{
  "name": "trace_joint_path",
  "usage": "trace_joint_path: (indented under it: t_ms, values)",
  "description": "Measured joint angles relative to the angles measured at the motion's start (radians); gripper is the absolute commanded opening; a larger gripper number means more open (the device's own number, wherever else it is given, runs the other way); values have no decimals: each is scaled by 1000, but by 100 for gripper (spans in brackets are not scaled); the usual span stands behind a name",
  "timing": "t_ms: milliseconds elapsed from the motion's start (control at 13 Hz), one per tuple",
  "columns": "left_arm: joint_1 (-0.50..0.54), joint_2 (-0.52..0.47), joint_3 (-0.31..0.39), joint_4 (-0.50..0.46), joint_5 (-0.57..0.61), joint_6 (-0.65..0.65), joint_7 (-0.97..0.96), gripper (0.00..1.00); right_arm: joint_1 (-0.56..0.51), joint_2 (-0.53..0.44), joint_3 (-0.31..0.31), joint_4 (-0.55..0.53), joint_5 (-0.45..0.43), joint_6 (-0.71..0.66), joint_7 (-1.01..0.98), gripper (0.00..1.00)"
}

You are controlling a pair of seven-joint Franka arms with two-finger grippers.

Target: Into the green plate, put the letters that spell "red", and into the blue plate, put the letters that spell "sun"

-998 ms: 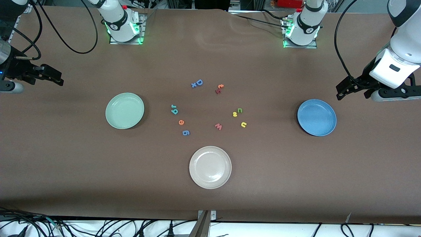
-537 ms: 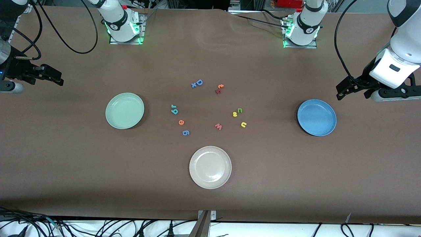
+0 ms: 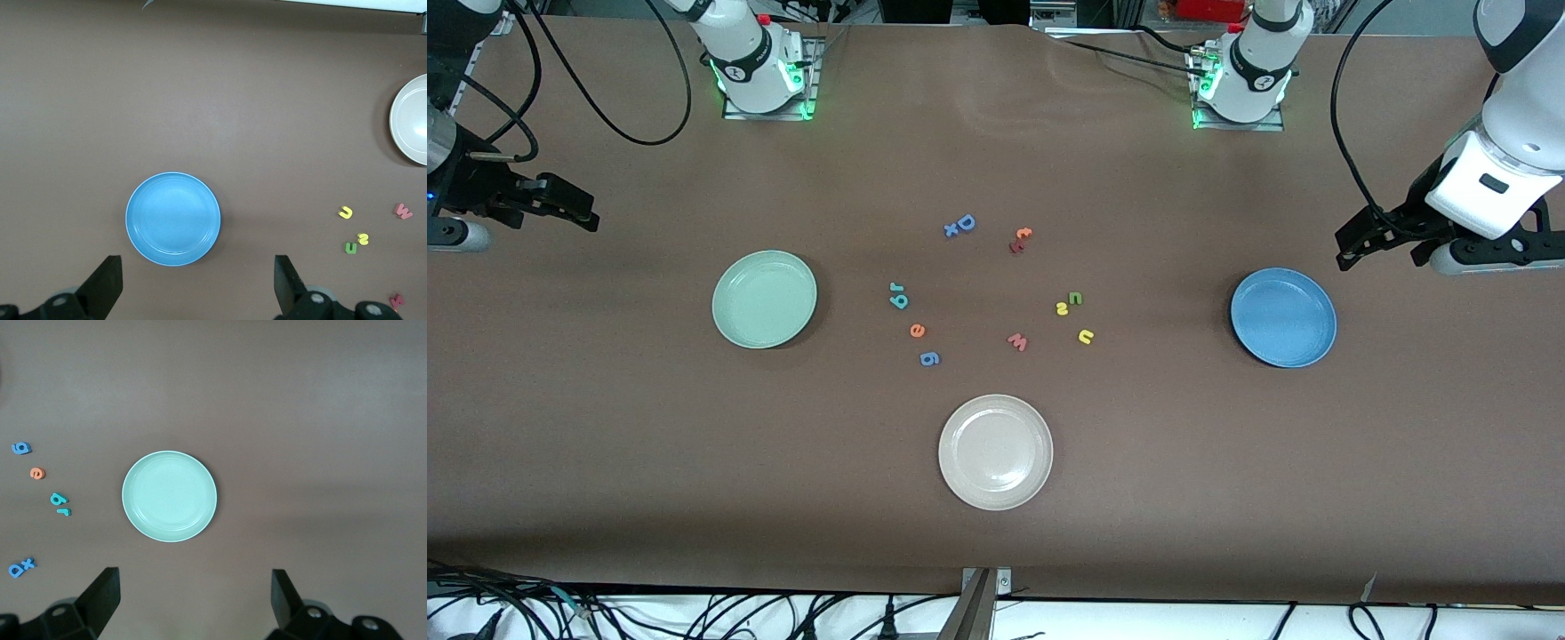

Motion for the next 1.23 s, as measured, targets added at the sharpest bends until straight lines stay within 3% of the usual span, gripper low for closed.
trace_joint_path:
  t_ms: [461,844,1228]
  values:
    - [0,1,0,4,0,0,0,100,16,3,5,-1,0,-73,0,100]
    - [0,5,0,11,0,0,0,100,157,74,12,-9,2,-143,7,100]
    - [0,9,-2,14,0,0,0,100,292,200,13,-13,3,-10,101,100]
